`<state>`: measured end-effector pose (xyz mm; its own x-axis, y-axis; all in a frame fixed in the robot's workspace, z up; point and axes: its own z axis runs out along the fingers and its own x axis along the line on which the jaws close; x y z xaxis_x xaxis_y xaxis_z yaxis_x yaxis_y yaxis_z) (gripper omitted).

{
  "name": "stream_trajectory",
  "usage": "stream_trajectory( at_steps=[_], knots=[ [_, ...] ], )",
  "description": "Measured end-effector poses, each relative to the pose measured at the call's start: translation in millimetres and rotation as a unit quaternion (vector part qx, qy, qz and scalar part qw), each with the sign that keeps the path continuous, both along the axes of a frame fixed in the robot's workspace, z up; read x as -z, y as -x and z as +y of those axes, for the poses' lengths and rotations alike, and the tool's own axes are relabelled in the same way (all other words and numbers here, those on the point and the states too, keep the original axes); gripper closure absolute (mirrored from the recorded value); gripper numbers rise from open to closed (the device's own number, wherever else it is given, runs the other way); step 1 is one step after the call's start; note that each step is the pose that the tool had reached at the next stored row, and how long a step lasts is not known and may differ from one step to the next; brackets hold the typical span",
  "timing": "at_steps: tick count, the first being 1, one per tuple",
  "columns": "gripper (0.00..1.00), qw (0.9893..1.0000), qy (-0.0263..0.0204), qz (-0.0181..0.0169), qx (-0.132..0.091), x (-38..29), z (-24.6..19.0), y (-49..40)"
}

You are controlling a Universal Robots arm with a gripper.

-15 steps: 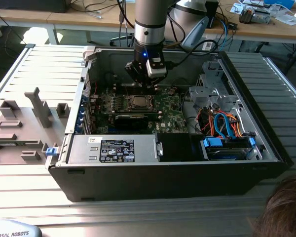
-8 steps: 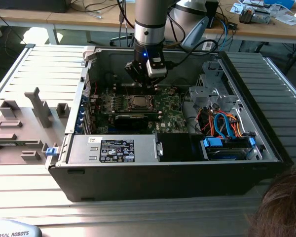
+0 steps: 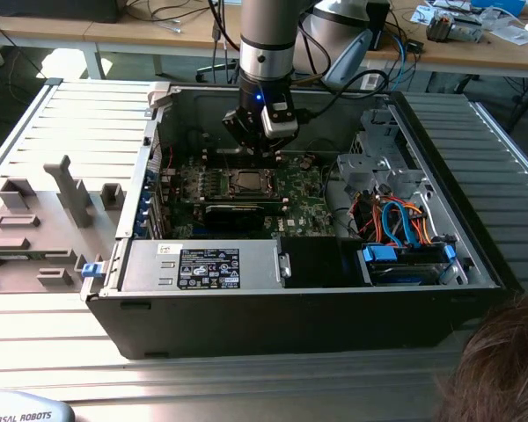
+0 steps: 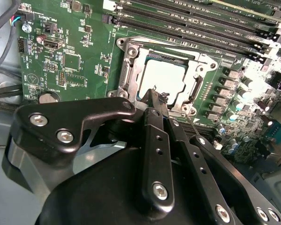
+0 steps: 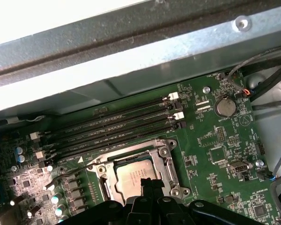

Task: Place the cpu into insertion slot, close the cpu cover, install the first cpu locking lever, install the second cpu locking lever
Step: 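Install the first cpu locking lever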

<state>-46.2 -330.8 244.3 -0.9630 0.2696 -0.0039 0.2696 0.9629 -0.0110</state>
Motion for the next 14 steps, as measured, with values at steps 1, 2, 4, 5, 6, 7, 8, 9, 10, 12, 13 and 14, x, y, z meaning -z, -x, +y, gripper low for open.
stream_trajectory(
  at_steps=[1,2,4,5,6,7,8,9,10,12,13,14],
  knots=[
    [0.89,1.0000,0.0000,0.0000,-0.001,0.0,0.0,0.0],
    [0.89,1.0000,0.0000,0.0000,-0.002,0.0,0.0,0.0],
    [0.89,1.0000,0.0000,0.0000,-0.003,0.0,0.0,0.0],
    [0.89,1.0000,0.0000,0.0000,-0.004,0.0,0.0,0.0],
    [0.89,1.0000,0.0000,0.0000,-0.005,0.0,0.0,0.0],
    [0.89,1.0000,0.0000,0.0000,-0.005,0.0,0.0,0.0],
    [0.89,1.0000,0.0000,0.0000,-0.006,0.0,0.0,0.0],
    [0.89,1.0000,0.0000,0.0000,-0.006,0.0,0.0,0.0],
    [0.89,1.0000,0.0000,0.0000,-0.007,0.0,0.0,0.0],
    [0.89,1.0000,0.0000,0.0000,-0.008,0.0,0.0,0.0],
    [0.89,1.0000,0.0000,0.0000,-0.009,0.0,0.0,0.0],
    [0.89,1.0000,0.0000,0.0000,-0.009,0.0,0.0,0.0]
  ],
)
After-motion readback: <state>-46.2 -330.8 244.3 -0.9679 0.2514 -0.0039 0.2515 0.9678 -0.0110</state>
